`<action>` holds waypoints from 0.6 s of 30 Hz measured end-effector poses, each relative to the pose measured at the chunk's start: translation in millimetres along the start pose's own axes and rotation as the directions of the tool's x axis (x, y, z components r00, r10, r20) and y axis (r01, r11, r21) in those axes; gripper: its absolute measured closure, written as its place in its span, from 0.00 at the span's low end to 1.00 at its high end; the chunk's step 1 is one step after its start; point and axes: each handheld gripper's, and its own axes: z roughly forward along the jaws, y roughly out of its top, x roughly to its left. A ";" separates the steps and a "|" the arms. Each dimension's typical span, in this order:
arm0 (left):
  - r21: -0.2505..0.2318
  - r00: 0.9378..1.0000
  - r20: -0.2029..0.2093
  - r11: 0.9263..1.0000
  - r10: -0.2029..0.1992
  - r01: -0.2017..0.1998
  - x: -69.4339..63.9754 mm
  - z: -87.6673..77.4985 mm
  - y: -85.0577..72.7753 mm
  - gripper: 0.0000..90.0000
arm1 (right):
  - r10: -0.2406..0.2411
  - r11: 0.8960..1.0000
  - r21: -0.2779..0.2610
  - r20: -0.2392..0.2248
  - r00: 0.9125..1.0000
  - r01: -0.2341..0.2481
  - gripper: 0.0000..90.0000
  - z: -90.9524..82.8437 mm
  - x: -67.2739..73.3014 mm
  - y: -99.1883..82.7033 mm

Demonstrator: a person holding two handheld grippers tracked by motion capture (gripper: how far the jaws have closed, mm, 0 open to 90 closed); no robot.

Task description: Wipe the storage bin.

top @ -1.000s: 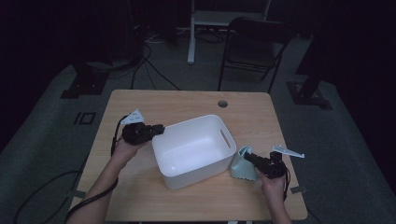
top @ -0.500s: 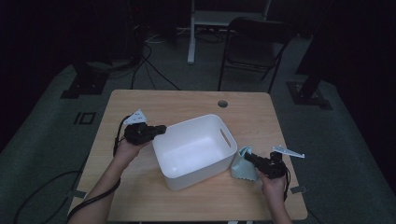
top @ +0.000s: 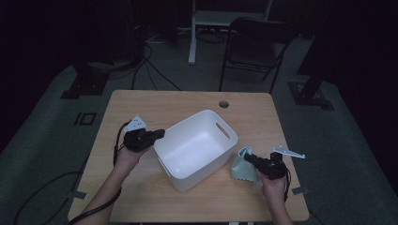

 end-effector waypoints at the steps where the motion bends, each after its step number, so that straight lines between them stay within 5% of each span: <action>1: 0.018 1.000 -0.012 1.000 0.009 -0.008 -1.0 2.7 -1.8 0.92 | -0.003 1.000 0.000 0.002 1.000 0.003 0.91 -0.2 0.6 0.4; 18: -0.018 0.998 -0.060 1.000 -0.005 0.004 -14.9 3.1 -7.8 0.96 | -0.038 0.999 -0.024 -0.047 0.998 0.037 0.91 -4.1 16.8 9.6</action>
